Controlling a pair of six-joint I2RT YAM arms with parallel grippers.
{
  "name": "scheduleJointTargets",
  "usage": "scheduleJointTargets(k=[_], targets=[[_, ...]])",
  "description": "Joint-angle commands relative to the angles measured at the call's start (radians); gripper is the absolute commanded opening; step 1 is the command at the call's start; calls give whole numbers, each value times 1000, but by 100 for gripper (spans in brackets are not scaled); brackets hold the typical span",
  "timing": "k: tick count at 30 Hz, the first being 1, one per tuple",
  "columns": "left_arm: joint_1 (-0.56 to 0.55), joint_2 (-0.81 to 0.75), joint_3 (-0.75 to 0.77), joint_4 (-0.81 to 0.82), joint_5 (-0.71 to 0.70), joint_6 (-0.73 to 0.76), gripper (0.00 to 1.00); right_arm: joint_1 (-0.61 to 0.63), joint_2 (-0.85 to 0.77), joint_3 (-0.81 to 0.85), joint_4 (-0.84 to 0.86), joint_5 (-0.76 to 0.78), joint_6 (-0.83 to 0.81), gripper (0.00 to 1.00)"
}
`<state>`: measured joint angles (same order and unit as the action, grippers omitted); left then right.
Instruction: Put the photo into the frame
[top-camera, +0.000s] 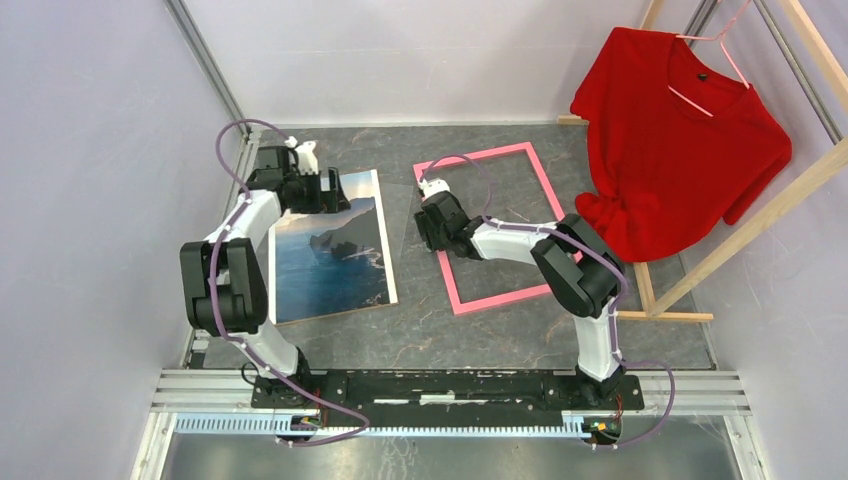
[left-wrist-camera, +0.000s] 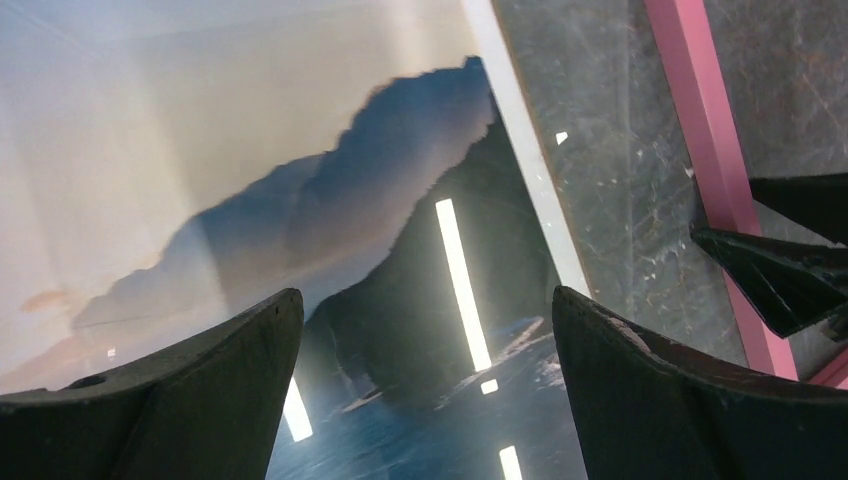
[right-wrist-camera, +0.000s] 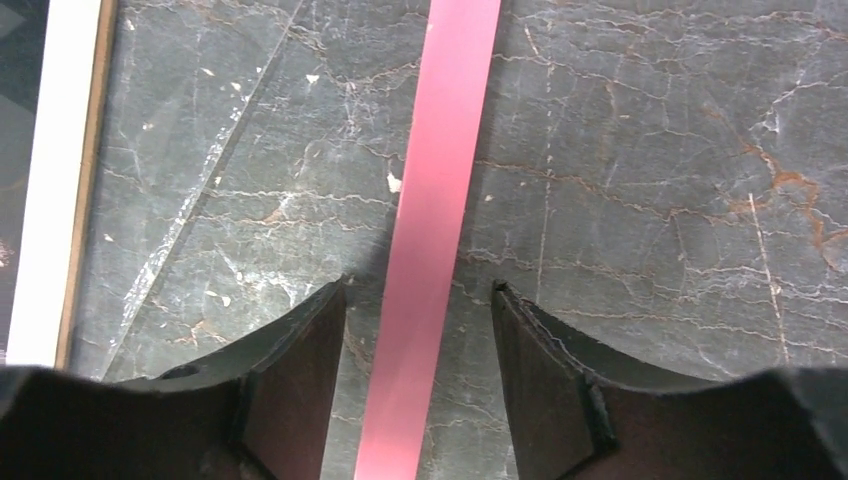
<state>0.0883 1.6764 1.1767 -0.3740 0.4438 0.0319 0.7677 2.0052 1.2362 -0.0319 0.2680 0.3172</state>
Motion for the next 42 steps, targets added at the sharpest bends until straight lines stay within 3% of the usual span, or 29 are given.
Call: scheduleJointTargets(k=[1,4,10,12,19,24,28,30,42], targets=[[-74,1,-15,-28,-43,68,100,14,38,16,-55,20,28,58],[-141,14,-20,-37,-58,81,100,15,38,17,-78,22,65,48],[-227,45,-1,-55,-73,96,100,16,34,130,-211,55,144,16],[-238,58,20,-69,-71,94,100,16,15,174,-249,63,173,11],[-239,83,73,-115,-72,121,100,16,-98,275,-303,37,289,5],[-239,56,80,-136,-40,115,100,15,-136,384,-332,-63,384,1],[-236,34,105,-172,12,120,100,14,-149,469,-335,-169,457,1],[-223,13,112,-201,101,151,100,9,-157,499,-323,-222,499,0],[-167,-61,158,-244,240,136,100,-35,-255,451,-116,-447,759,0]])
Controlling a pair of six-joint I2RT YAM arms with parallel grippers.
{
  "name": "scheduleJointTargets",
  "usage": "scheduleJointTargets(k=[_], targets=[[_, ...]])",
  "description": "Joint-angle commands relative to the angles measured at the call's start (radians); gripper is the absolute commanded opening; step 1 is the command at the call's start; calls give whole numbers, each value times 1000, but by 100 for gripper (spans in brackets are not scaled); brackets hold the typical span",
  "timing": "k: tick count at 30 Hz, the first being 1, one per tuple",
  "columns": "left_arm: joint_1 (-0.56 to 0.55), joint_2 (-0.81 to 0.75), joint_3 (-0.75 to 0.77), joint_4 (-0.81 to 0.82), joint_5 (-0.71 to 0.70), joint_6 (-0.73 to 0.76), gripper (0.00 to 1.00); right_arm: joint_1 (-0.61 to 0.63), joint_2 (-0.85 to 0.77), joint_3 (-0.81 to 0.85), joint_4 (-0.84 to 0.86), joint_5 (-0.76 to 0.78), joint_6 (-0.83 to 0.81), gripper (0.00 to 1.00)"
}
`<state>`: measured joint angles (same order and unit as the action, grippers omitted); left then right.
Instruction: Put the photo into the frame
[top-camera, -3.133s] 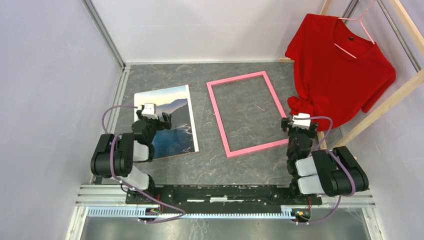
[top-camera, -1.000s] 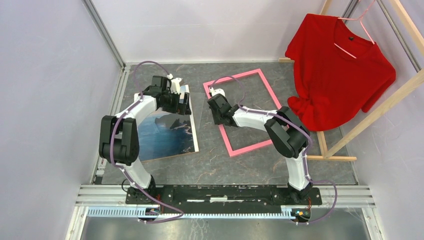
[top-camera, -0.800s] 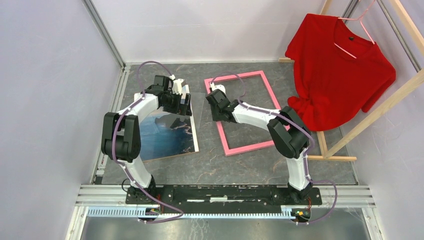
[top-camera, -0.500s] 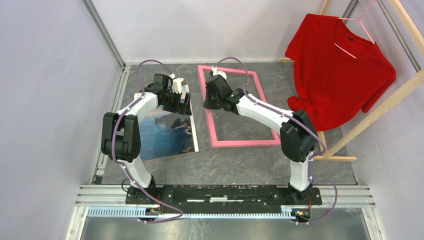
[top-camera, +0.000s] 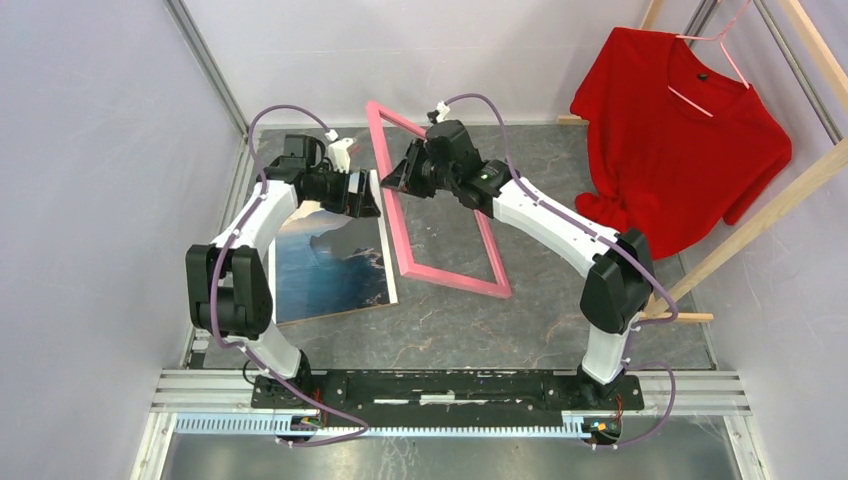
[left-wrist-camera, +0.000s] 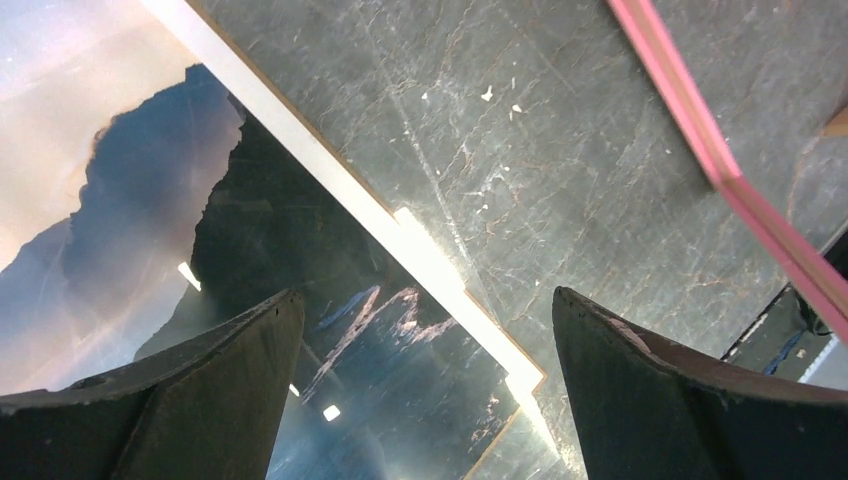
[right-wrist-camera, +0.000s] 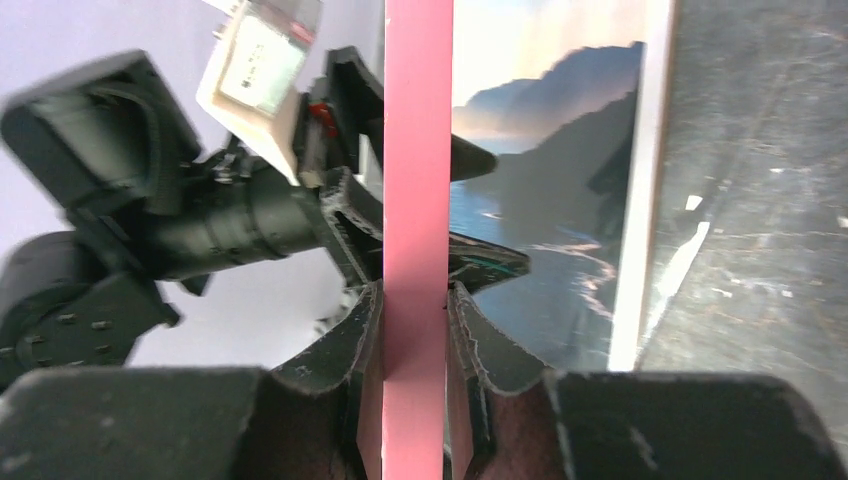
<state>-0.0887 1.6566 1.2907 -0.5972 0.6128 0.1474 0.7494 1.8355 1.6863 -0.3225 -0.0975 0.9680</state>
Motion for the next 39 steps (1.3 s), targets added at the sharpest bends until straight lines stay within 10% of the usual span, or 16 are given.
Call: scheduleJointTargets(k=[1,26,33,39], targets=[[12,-44,47,-21,75,16,100,-21,-90,-7,191,-94,130,0],[23,-188,106,149,91,-324,100,-74,-152,-344,796,-262,634,0],[8,-180,124,229,29,-385,100,-129,-116,-212,542,-302,414,53],[-27,-122,171,238,5,-403,100,-171,-61,-74,286,-363,208,64]])
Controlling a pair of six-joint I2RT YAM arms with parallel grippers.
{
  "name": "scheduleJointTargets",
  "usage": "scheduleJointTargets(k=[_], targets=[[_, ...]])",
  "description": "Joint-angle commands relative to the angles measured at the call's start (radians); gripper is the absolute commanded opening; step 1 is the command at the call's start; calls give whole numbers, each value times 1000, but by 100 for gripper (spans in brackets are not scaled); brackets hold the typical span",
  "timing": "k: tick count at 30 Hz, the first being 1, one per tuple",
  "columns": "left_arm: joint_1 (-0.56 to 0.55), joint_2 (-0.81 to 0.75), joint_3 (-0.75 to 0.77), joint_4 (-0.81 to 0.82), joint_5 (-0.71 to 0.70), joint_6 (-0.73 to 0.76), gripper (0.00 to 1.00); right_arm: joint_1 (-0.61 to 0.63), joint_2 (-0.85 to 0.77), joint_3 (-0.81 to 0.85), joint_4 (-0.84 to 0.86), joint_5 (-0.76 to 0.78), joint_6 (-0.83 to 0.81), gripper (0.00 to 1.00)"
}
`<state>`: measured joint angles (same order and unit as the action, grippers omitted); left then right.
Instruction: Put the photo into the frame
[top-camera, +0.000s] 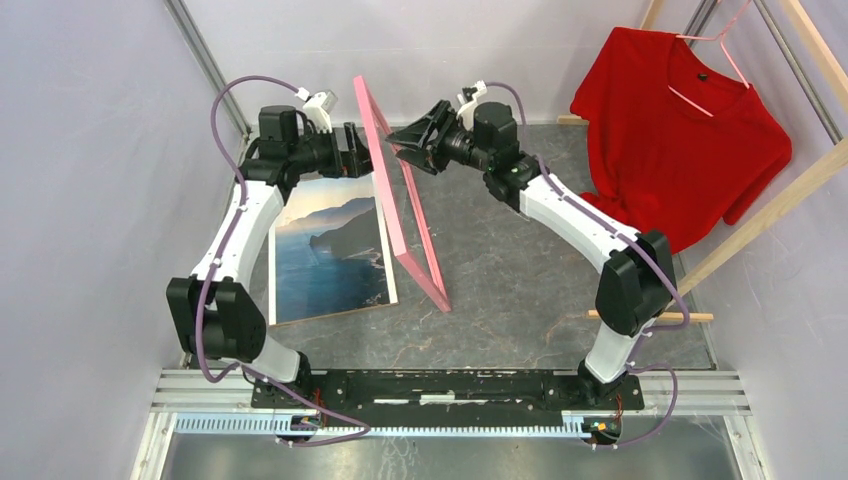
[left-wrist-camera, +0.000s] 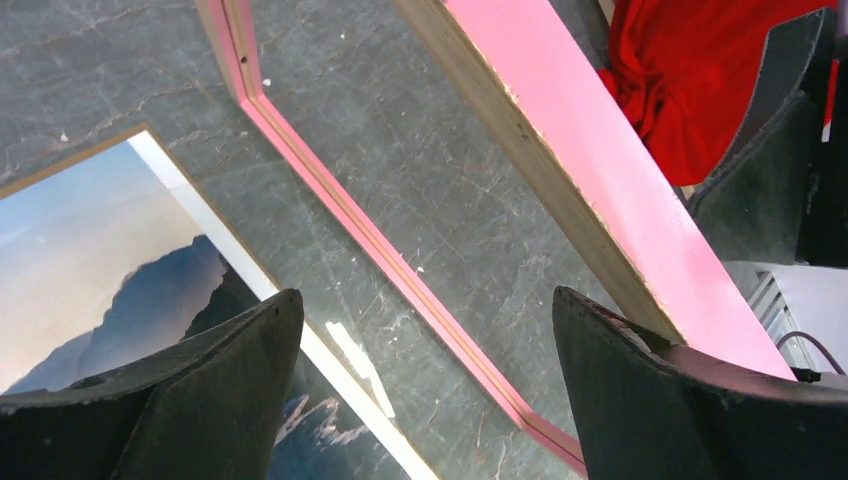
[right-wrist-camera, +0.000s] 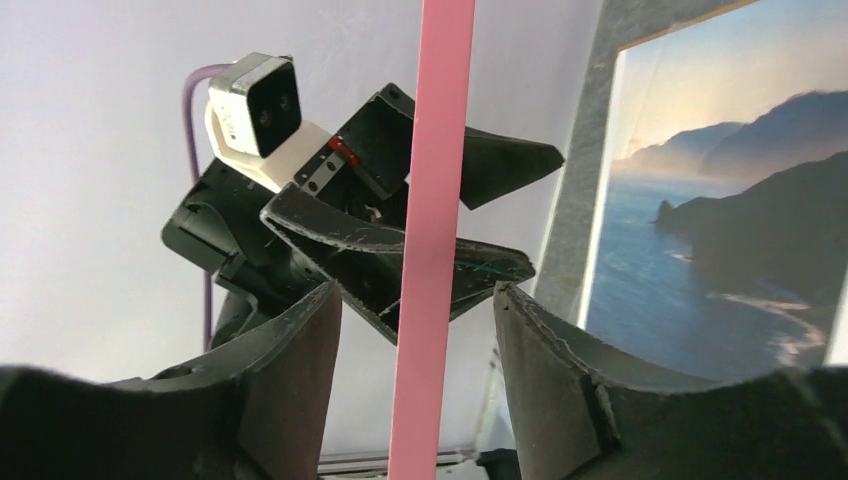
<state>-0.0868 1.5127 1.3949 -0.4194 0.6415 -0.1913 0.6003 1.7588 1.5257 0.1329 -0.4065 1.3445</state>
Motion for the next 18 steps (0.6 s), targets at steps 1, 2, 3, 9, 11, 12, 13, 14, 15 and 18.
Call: scheduleJointTargets(k=[1,2,3,9,11,12,13,14,15,18], targets=[[-37,31,78,62,-29,-66,100,-29,14,88,-187,-58,-195,66],[-48,38,87,63,-36,-67,100,-32,12,88,-194,-61,-215,67],[-57,48,98,63,-44,-66,100,-33,13,93,-198,-73,-234,70],[-91,98,159,63,-67,-71,100,-46,71,254,-366,-140,-384,75],[-101,115,174,64,-76,-70,100,-58,65,266,-392,-147,-417,75],[-106,123,181,62,-80,-69,100,-63,53,265,-400,-145,-433,75],[-113,133,187,63,-86,-70,100,-69,42,265,-413,-139,-453,75],[-119,142,193,62,-93,-68,100,-73,34,268,-428,-130,-477,75],[-130,155,200,62,-105,-65,100,-77,28,285,-454,-118,-507,76],[-156,182,219,63,-128,-55,100,-87,41,372,-568,-82,-602,76]])
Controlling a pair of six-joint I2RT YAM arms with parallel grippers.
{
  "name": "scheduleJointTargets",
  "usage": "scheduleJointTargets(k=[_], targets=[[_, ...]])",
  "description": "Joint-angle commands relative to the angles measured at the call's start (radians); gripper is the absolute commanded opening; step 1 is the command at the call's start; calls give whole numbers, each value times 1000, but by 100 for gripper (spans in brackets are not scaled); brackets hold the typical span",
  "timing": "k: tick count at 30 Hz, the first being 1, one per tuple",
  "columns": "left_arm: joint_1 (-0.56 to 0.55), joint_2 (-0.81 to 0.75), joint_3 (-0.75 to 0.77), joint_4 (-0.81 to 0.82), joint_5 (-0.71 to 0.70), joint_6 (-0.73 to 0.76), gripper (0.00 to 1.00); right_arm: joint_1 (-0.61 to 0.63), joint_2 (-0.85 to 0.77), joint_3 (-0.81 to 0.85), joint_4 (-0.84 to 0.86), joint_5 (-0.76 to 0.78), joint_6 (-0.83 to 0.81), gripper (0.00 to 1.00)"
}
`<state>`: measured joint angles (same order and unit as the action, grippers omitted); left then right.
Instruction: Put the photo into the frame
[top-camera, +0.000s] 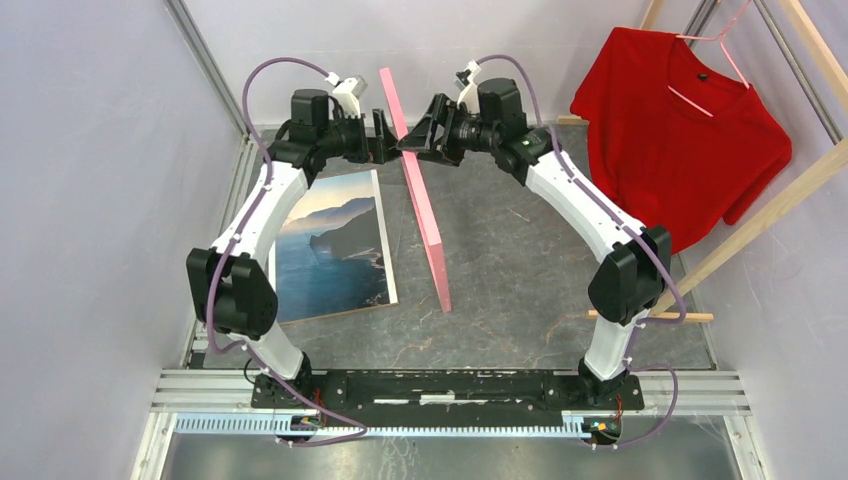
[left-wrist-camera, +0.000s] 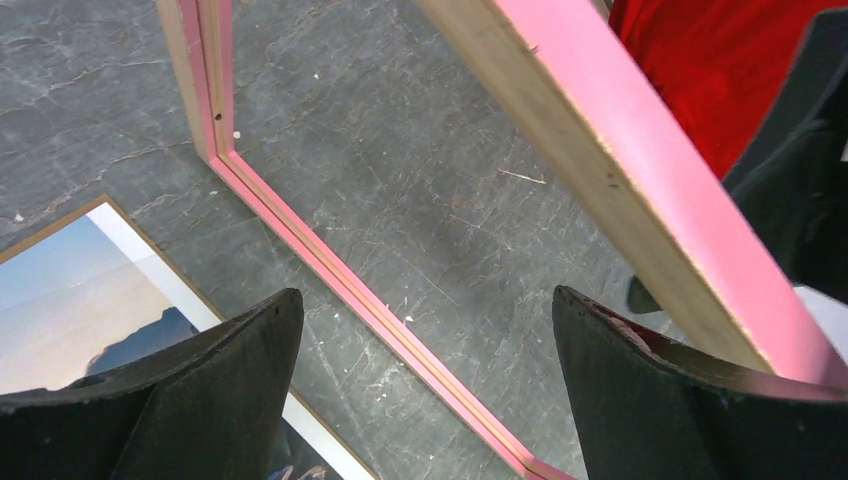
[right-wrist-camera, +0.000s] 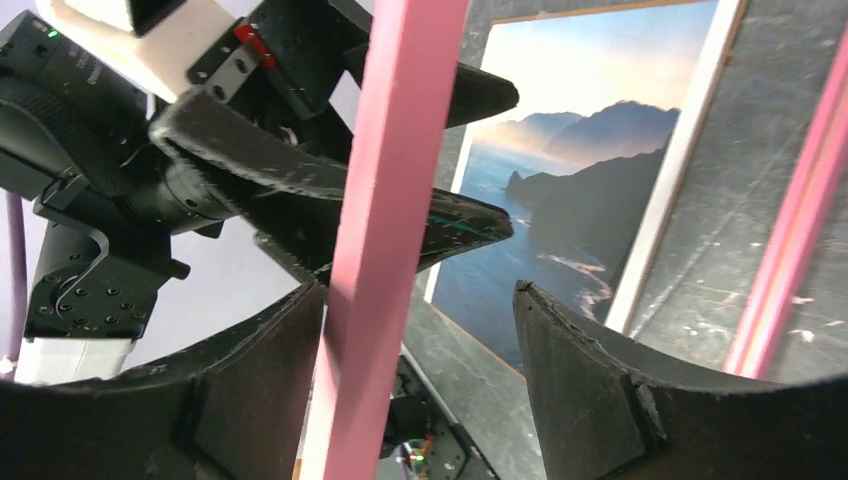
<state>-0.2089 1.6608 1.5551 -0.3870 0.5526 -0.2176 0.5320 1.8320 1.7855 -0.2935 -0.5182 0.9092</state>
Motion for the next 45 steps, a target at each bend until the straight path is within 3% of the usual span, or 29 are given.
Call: scheduleJointTargets(k=[1,9,19,26,31,45], targets=[[-44,43,68,31,-50,-24,100,-20,-21,154,-194,43,-204,75],[-93,141,192,-21,-80,-10,100,-48,2,269,-417,136,-399,61],[-104,138,136,-23,-107,33,100,-93,-44,195,-434,101,-432,57],[-103,116,-32,-49,-245,220,100,-137,-102,196,-508,251,-483,44],[-103,113,-180,-37,-358,373,98,-166,-147,76,-523,308,-526,39],[-230,66,-414,167,-594,542,100,-203,-247,-181,-532,571,-604,13]])
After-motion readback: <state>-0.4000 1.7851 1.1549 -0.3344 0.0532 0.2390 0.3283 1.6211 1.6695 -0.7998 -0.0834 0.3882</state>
